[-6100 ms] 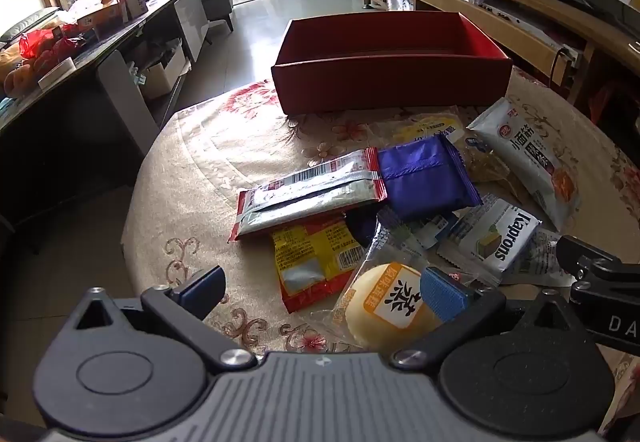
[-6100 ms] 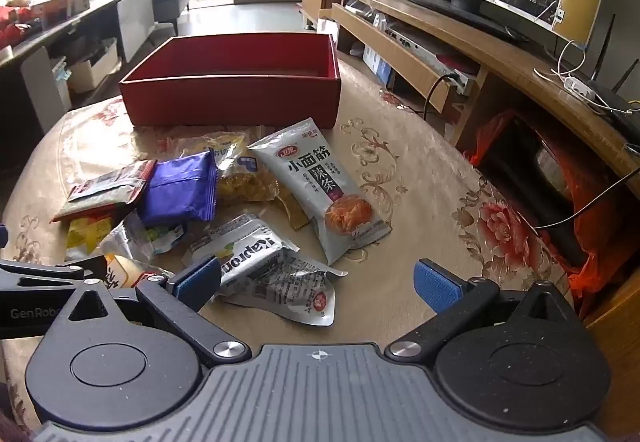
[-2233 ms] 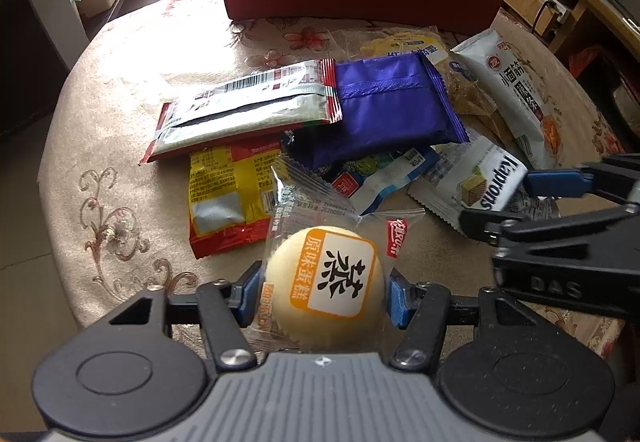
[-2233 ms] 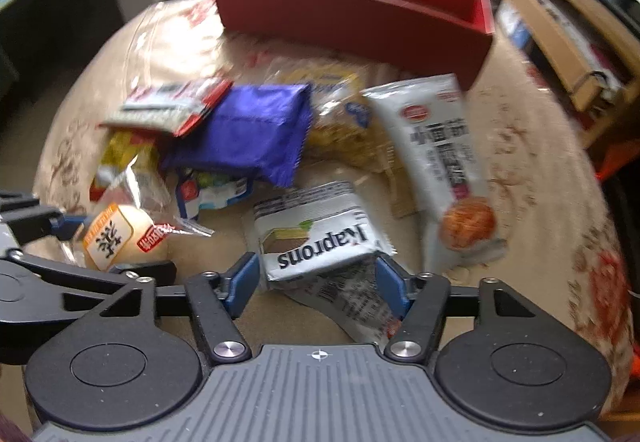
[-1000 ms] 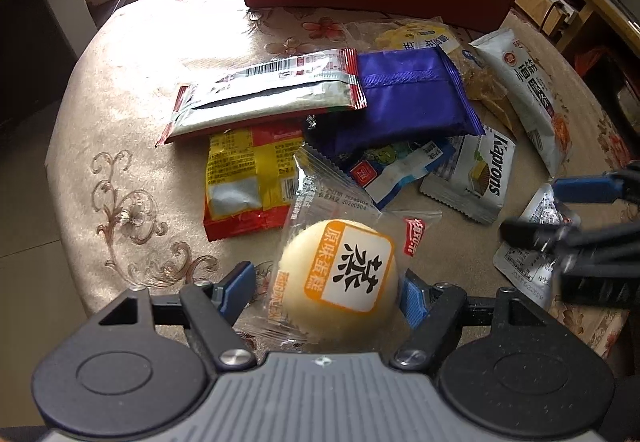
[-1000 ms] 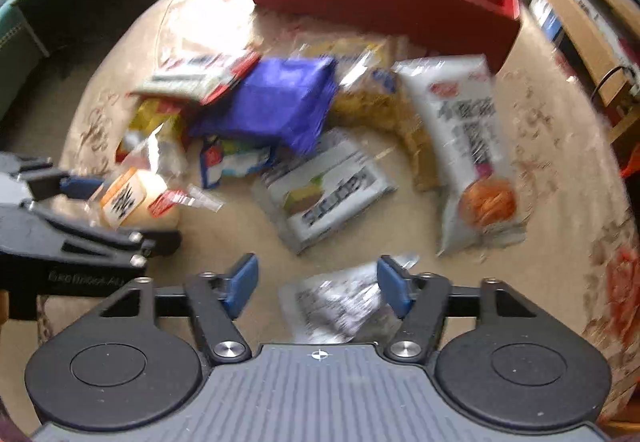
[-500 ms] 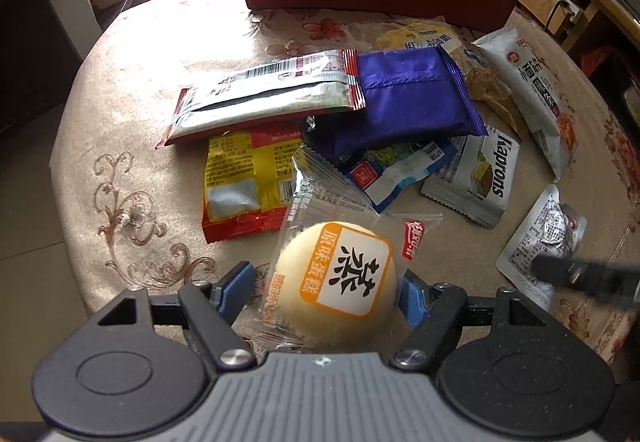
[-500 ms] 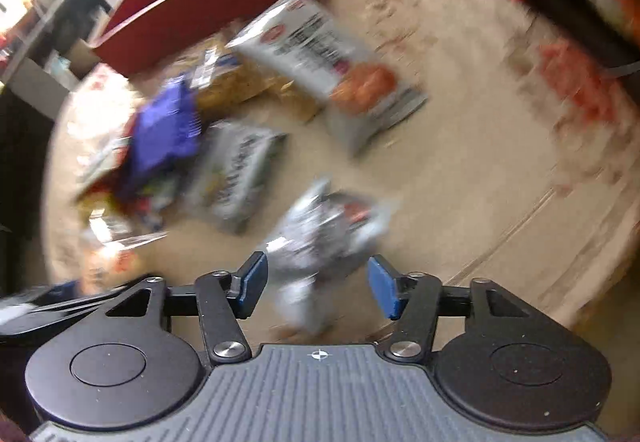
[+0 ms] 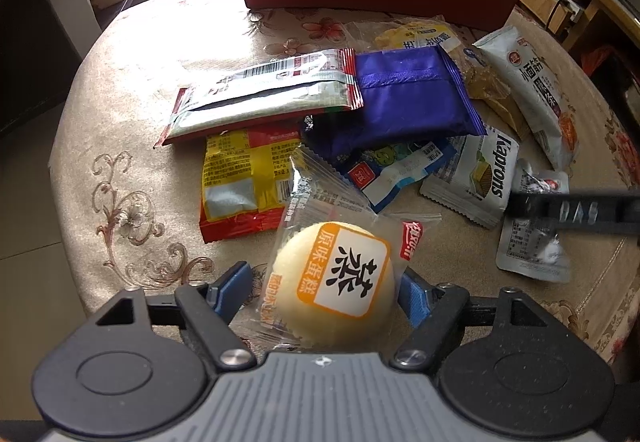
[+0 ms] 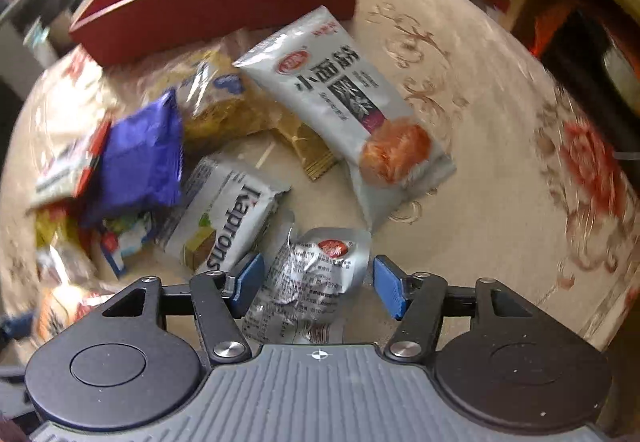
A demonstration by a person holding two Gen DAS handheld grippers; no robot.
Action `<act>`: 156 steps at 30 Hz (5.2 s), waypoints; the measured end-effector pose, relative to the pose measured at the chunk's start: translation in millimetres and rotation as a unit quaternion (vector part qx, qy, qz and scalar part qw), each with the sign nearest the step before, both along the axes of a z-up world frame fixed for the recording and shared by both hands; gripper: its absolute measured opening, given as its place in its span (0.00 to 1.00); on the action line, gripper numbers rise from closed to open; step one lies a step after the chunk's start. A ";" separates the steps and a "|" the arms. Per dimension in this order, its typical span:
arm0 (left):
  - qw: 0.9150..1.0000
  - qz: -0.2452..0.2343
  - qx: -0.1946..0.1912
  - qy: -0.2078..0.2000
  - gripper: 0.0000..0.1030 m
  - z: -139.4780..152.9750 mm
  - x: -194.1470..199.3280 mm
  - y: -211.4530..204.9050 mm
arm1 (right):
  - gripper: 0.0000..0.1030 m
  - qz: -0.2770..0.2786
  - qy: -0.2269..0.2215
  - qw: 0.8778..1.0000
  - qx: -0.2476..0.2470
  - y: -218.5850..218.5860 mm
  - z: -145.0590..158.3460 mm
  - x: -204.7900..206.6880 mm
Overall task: Organize snacks
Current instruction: 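Lift the bun with the left tool while the right tool grasps the silver foil packet, then carry the bun and foil packet with both tools over the red box, then open both tools to drop the bun and foil packet into the box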
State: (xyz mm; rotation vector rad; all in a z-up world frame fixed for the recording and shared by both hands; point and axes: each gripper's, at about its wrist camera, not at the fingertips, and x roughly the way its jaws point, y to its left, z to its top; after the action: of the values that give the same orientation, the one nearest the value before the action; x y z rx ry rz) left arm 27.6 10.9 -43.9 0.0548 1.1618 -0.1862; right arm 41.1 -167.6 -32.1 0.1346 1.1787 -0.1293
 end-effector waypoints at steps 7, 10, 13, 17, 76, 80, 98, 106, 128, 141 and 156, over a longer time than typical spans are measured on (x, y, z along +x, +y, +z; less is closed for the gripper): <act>1.000 0.000 0.012 -0.004 0.73 -1.4 -2.4 -6.3 | 0.67 0.027 -0.018 0.998 -0.045 24.2 -2.2 -6.1; 1.000 0.002 0.005 -0.005 0.73 -0.9 -3.0 -3.6 | 0.63 0.057 -0.011 0.997 -0.042 19.9 1.0 -12.2; 1.000 0.010 -0.006 -0.004 0.71 1.1 -2.2 3.4 | 0.62 0.063 0.002 0.997 -0.033 9.6 4.7 -18.5; 0.999 0.023 -0.023 -0.001 0.69 2.5 0.3 11.0 | 0.62 0.070 -0.002 0.997 -0.026 4.5 8.4 -31.4; 0.996 0.030 -0.023 -0.083 0.52 84.4 91.3 -30.1 | 0.62 0.058 -0.125 0.990 0.037 -5.5 76.2 44.2; 0.995 0.030 -0.021 -0.091 0.52 86.5 105.5 -36.2 | 0.62 0.053 -0.132 0.989 0.039 -8.6 78.9 59.5; 0.992 0.050 -0.032 -0.110 0.52 93.8 190.2 -55.4 | 0.62 0.043 -0.157 0.986 0.033 -20.0 86.6 134.2; 0.991 0.058 -0.026 -0.118 0.52 89.1 224.6 -62.9 | 0.62 0.033 -0.178 0.982 0.047 -29.2 86.1 165.1; 0.993 0.073 0.010 -0.087 0.52 40.3 264.9 -64.1 | 0.63 0.036 -0.160 0.986 0.042 -21.7 42.5 202.1; 0.992 0.071 0.041 -0.095 0.56 40.8 260.8 -67.9 | 0.67 0.045 -0.157 0.987 0.012 -20.4 42.7 203.2; 0.991 0.075 0.023 -0.112 0.62 73.2 228.7 -56.6 | 0.69 0.049 -0.179 0.983 -0.007 -17.4 69.2 181.9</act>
State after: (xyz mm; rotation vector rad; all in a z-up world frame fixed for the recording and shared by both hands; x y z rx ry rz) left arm 256.3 -45.7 29.3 0.0267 0.9421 -0.0188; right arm 223.1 -185.0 37.1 0.0832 0.8242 -0.0244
